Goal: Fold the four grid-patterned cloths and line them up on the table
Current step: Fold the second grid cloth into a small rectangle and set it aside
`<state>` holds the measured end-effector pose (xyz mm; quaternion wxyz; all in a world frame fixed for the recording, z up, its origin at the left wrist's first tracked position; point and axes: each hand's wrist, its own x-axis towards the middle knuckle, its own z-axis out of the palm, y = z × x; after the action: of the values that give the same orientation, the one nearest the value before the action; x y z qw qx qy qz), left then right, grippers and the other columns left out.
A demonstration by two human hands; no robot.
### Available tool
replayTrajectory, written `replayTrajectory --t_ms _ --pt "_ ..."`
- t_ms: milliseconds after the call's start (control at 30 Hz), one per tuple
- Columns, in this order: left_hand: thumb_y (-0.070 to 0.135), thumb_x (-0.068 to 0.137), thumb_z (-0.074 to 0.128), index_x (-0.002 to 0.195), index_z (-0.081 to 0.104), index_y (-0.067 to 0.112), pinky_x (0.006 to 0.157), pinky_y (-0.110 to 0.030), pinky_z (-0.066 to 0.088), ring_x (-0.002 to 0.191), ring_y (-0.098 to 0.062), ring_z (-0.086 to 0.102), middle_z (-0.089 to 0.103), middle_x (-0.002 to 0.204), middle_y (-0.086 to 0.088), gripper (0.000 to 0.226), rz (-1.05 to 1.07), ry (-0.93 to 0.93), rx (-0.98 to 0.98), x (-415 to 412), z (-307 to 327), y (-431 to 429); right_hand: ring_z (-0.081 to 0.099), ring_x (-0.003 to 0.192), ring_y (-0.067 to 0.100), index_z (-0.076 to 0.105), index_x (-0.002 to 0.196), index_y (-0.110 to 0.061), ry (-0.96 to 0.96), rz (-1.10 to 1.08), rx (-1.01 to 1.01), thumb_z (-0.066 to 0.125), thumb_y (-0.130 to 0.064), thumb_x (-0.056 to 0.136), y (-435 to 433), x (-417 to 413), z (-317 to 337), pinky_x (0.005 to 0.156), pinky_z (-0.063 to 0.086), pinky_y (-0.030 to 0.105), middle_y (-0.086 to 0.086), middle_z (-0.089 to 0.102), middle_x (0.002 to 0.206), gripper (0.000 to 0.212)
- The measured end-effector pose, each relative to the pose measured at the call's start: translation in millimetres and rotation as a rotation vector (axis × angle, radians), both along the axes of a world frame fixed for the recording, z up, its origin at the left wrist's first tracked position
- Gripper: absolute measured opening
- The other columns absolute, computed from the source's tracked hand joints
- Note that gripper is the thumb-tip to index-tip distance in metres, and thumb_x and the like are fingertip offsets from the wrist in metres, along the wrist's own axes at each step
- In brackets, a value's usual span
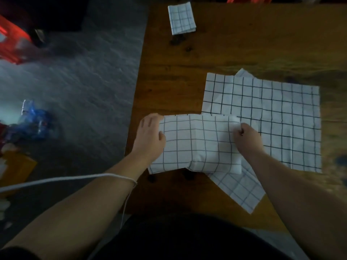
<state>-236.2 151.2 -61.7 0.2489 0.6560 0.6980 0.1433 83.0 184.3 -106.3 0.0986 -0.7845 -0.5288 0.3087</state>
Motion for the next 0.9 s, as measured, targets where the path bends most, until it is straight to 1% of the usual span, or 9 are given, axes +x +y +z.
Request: replayTrajectory --t_ms 33,100,167,267,333,467,567,733,900 --pt "0.011 0.097 0.054 0.146 0.041 0.020 0.122 -0.041 0.027 0.147 -0.016 0.026 0.035 0.154 -0.001 0.052 -0.132 0.042 0.015 5 -3 -12 0.061 0.084 0.025 0.054 0.100 -0.021 0.011 -0.015 -0.004 0.048 -0.025 0.101 0 0 -1 0.065 0.048 0.034 0.000 0.062 0.091 0.007" --pt "0.016 0.099 0.048 0.148 0.041 0.020 0.124 -0.037 0.013 0.152 -0.017 0.017 0.032 0.159 -0.001 0.049 -0.363 0.098 0.006 10 -12 -35 0.058 0.108 0.024 0.053 0.128 -0.020 0.010 -0.037 0.044 0.053 -0.025 0.100 -6 -2 -2 0.086 0.054 0.044 0.002 0.059 0.121 0.028" --pt "0.023 0.102 0.042 0.152 0.036 0.020 0.125 -0.038 0.010 0.154 -0.017 0.010 0.027 0.163 -0.002 0.050 -0.504 0.142 -0.016 10 -24 -56 0.049 0.126 0.023 0.047 0.138 -0.018 -0.001 -0.063 0.104 0.055 -0.024 0.100 -25 -5 5 0.100 0.049 0.044 0.005 0.049 0.138 0.039" --pt "0.031 0.102 0.041 0.155 0.031 0.016 0.125 -0.041 0.011 0.154 -0.020 0.008 0.024 0.164 -0.006 0.055 -0.548 0.168 0.005 4 -38 -87 0.041 0.125 0.012 0.048 0.134 -0.021 -0.024 0.033 0.140 0.052 -0.019 0.100 -75 -11 16 0.100 0.042 0.035 0.000 0.045 0.138 0.034" --pt "0.030 0.098 0.046 0.150 0.040 0.012 0.124 -0.042 0.020 0.150 -0.025 0.023 0.033 0.157 -0.009 0.055 -0.527 0.129 0.097 1 -43 -105 0.039 0.119 0.007 0.051 0.128 -0.022 -0.001 0.133 0.145 0.048 -0.016 0.100 -111 -16 17 0.097 0.040 0.032 -0.002 0.046 0.131 0.030" --pt "0.013 0.086 0.058 0.143 0.047 0.010 0.116 -0.043 0.032 0.137 -0.025 0.039 0.046 0.143 -0.008 0.058 -0.518 0.053 0.192 -1 -53 -135 0.047 0.125 0.023 0.059 0.127 -0.013 -0.059 0.309 0.129 0.051 -0.012 0.096 -156 -20 -1 0.105 0.041 0.039 0.004 0.055 0.129 0.032" --pt "0.013 0.085 0.062 0.149 0.037 0.014 0.121 -0.043 0.027 0.143 -0.023 0.032 0.041 0.148 -0.005 0.069 -0.471 0.094 0.099 -3 -58 -142 0.033 0.142 0.026 0.048 0.143 -0.014 -0.135 0.339 0.021 0.054 -0.016 0.097 -165 -26 -6 0.118 0.028 0.045 0.004 0.043 0.150 0.047" --pt "0.026 0.094 0.050 0.154 0.031 0.017 0.126 -0.045 0.013 0.149 -0.023 0.022 0.036 0.155 -0.004 0.064 -0.446 0.173 0.010 -6 -67 -117 0.014 0.153 0.023 0.032 0.156 -0.018 -0.222 0.436 -0.018 0.051 -0.022 0.099 -151 -26 -12 0.124 0.006 0.039 0.003 0.027 0.164 0.060" --pt "0.029 0.100 0.042 0.155 0.033 0.018 0.126 -0.043 0.014 0.150 -0.022 0.020 0.035 0.159 -0.001 0.057 -0.478 0.271 -0.012 -18 -74 -101 0.012 0.154 0.022 0.029 0.157 -0.022 -0.293 0.497 -0.013 0.044 -0.027 0.101 -142 -15 -18 0.125 0.004 0.040 0.000 0.024 0.166 0.058"
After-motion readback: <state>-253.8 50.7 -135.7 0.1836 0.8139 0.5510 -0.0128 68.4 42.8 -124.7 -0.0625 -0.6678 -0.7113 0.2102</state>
